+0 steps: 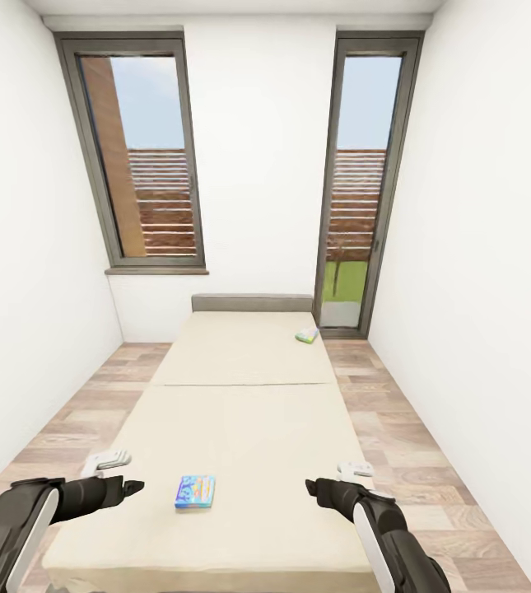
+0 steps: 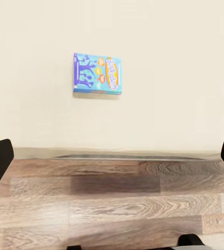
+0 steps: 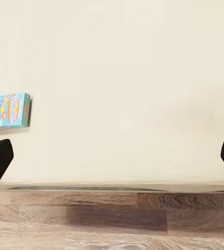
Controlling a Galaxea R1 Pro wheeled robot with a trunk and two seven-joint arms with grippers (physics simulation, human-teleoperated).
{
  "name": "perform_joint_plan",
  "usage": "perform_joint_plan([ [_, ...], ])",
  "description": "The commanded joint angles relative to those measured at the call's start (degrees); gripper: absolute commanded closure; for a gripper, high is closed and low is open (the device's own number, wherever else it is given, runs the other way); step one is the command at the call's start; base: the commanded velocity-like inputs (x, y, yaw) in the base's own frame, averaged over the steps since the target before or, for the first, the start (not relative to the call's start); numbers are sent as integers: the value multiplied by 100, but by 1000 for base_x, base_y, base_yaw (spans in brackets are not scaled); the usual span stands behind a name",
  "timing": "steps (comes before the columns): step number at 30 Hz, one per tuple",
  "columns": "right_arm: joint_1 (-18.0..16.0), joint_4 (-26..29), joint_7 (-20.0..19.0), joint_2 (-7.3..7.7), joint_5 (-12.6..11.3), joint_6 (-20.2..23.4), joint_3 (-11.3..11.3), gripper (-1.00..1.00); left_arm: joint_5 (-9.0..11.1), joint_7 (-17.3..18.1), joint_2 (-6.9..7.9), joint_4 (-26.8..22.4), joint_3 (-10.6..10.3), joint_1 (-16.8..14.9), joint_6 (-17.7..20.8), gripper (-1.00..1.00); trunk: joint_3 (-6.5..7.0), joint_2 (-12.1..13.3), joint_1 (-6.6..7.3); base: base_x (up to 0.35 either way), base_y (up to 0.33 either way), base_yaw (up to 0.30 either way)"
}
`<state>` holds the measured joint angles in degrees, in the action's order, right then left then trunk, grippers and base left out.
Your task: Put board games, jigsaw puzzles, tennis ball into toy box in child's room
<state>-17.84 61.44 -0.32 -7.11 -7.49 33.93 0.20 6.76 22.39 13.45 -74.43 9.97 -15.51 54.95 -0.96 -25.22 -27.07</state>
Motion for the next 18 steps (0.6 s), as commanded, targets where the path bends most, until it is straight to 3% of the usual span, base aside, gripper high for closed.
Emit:
perform_joint_plan([
  [1, -4, 7, 5, -1, -33, 26, -3, -100, 48, -15, -3, -2, -2, -4, 37, -100, -10, -10, -3, 9, 0, 0],
  [18, 0, 22, -8, -1, -24, 25, -30, -100, -1, -90, -52, 56, -16, -6, 14, -100, -10, -10, -3, 2, 0, 0],
])
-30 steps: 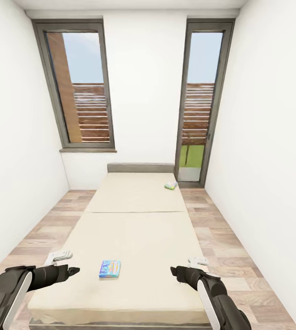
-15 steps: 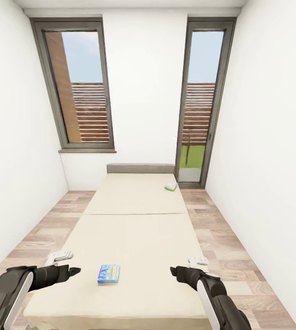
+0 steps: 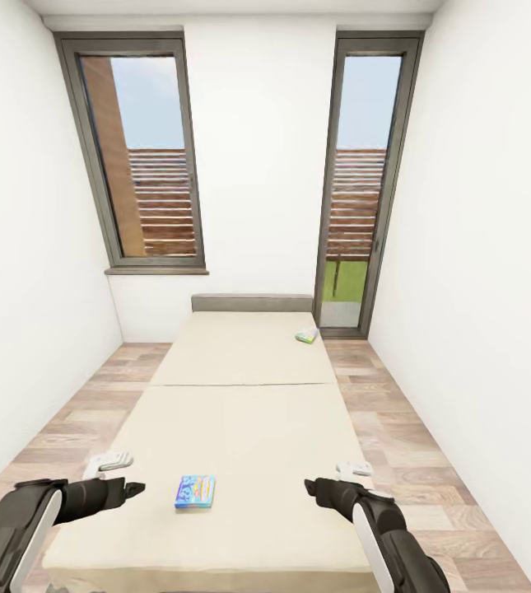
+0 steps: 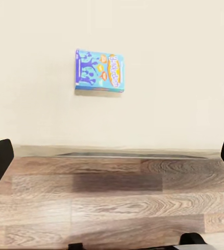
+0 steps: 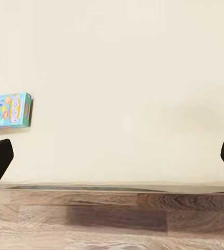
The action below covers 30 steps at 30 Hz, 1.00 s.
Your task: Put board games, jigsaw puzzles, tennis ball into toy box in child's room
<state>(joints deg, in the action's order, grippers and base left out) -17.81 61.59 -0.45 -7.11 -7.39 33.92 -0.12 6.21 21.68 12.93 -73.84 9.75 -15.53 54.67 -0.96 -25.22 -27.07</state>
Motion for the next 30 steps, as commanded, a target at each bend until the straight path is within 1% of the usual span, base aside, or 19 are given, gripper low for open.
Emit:
perform_joint_plan([
  [1, -3, 26, 3, -5, -34, 31, -9, -100, 54, -39, -20, 15, -3, -9, 49, -100, -10, -10, -3, 0, 0, 0],
  [5, -9, 150, 6, -67, -34, 55, -93, -100, 59, -95, -127, 4, -39, -97, 81, -100, -10, -10, -3, 0, 0, 0],
  [6, -15, 263, 10, -116, -34, 69, -169, -100, 52, -146, -222, 21, -56, -244, 93, -100, -10, -10, -3, 0, 0, 0],
  [9, -24, 488, 17, -200, -30, 90, -315, -100, 25, -299, -412, 119, -71, -549, 101, -100, -10, -10, -3, 0, 0, 0],
  [10, -32, 658, 21, -242, -27, 110, -429, -100, -5, -455, -545, 253, -79, -738, 97, -100, -10, -10, -3, 0, 0, 0],
  [11, -35, 747, 22, -257, -23, 129, -489, -100, -19, -546, -608, 338, -81, -819, 88, -100, -10, -10, -3, 0, 0, 0],
  [13, -38, 926, 24, -279, -13, 186, -597, -100, -40, -740, -724, 534, -83, -949, 65, -100, -10, -10, -3, 0, 0, 0],
  [17, -1, 1299, 35, -288, 2, 384, -764, -100, -48, -1112, -904, 998, -86, -1173, -58, -100, -10, -10, -3, 0, 0, 0],
  [21, 58, 1484, 67, -288, 10, 484, -827, -100, -49, -1279, -1032, 1268, -89, -1344, -378, -100, -10, -10, -3, 0, 0, 0],
  [23, 64, 1507, 72, -288, 10, 493, -835, -100, -52, -1308, -1079, 1312, -95, -1367, -456, -100, -10, -10, -3, 0, 0, 0],
  [24, 70, 1522, 75, -288, 10, 499, -840, -100, -56, -1328, -1137, 1343, -115, -1382, -507, -100, -10, -10, -3, 0, 0, 0],
  [26, 74, 1532, 76, -288, 10, 498, -843, -100, -63, -1342, -1205, 1363, -142, -1392, -540, -100, -10, -10, -3, 0, 0, 0],
  [27, 76, 1538, 78, -288, 10, 496, -845, -100, -71, -1356, -1275, 1386, -181, -1398, -568, -100, -10, -10, -3, 0, 0, 0],
  [30, 78, 1544, 79, -288, 10, 490, -847, -100, -79, -1391, -1371, 1444, -259, -1408, -660, -100, -10, -10, -3, 0, 0, 0],
])
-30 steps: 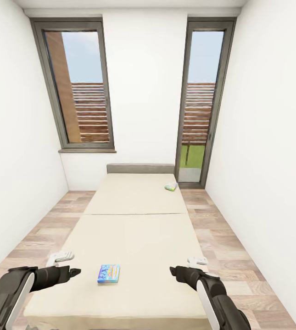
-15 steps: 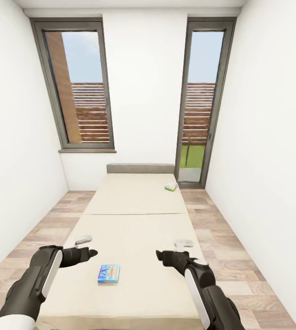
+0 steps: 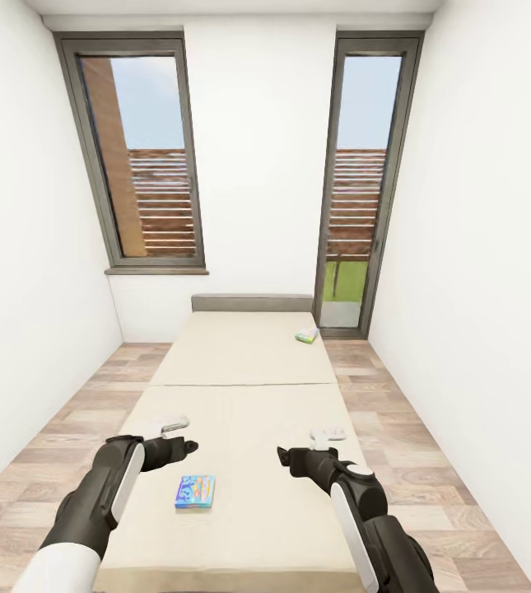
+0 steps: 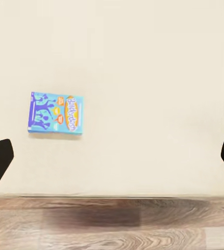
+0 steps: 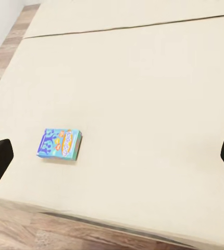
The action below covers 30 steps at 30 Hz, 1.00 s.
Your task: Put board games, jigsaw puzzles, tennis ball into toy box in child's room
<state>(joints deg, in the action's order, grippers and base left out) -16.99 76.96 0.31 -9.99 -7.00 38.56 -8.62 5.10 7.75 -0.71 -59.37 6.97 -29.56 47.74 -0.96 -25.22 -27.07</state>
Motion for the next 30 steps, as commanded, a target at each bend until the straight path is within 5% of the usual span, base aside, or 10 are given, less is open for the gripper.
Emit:
perform_joint_plan([
  [1, -2, 10, 4, -1, -26, 24, 2, -100, 34, -53, -55, 87, -27, -17, -117, -100, -10, -10, -3, 0, 0, 0],
  [10, 2, 20, 4, -1, -21, 28, -6, -100, 33, -726, -415, 1594, -117, -690, -1222, -100, -10, -10, -3, 0, 0, 0],
  [18, 1, 20, 4, 3, -21, 21, 4, -100, 27, -944, -620, 2905, -131, -1287, -2214, -100, -10, -10, -3, 0, 0, 0],
  [30, 2, 12, 28, 7, -22, 20, 9, -100, 24, -967, -636, 3214, -130, -1474, -2449, -100, -40, -10, -3, 0, 0, 0],
])
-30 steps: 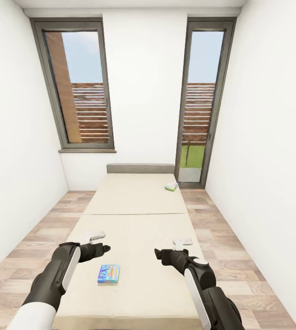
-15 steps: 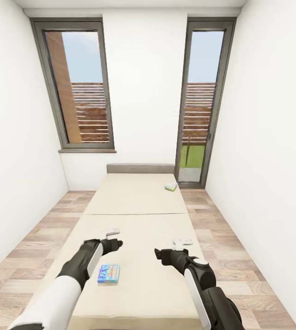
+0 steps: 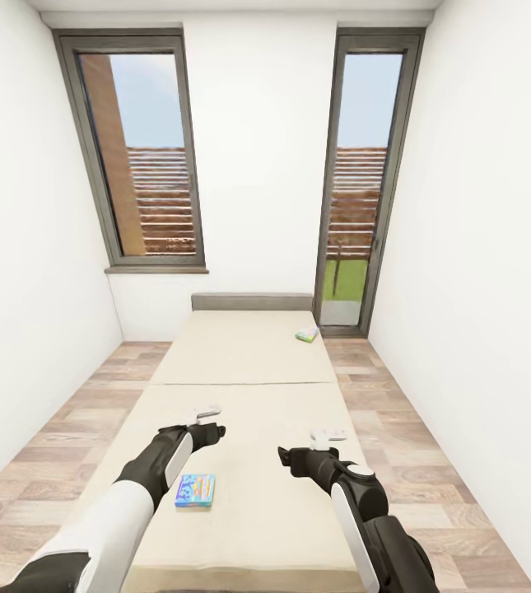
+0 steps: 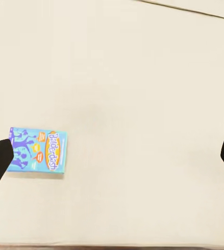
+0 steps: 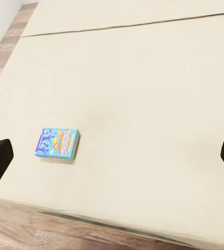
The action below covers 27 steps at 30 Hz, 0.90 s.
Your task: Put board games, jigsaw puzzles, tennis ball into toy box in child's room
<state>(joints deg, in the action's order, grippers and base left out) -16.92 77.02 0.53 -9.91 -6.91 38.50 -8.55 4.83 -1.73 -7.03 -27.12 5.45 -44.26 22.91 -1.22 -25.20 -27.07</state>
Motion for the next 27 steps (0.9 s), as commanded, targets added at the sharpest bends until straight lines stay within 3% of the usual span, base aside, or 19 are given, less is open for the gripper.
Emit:
perform_joint_plan([
  [1, -5, 6, 12, -1, -37, 26, 3, -100, 52, -4, 0, -6, 20, -7, 29, -100, -20, -13, -3, 0, 0, 0],
  [22, -5, -49, 25, 11, -72, 8, 8, -100, 53, -3, -1, -12, 8, -12, -22, -100, -68, -13, -3, -14, 0, 2],
  [27, -5, -61, 32, -9, -62, 4, 5, -100, 59, 3, -1, -30, 8, -12, -23, -100, -58, -13, -3, -54, -30, 134],
])
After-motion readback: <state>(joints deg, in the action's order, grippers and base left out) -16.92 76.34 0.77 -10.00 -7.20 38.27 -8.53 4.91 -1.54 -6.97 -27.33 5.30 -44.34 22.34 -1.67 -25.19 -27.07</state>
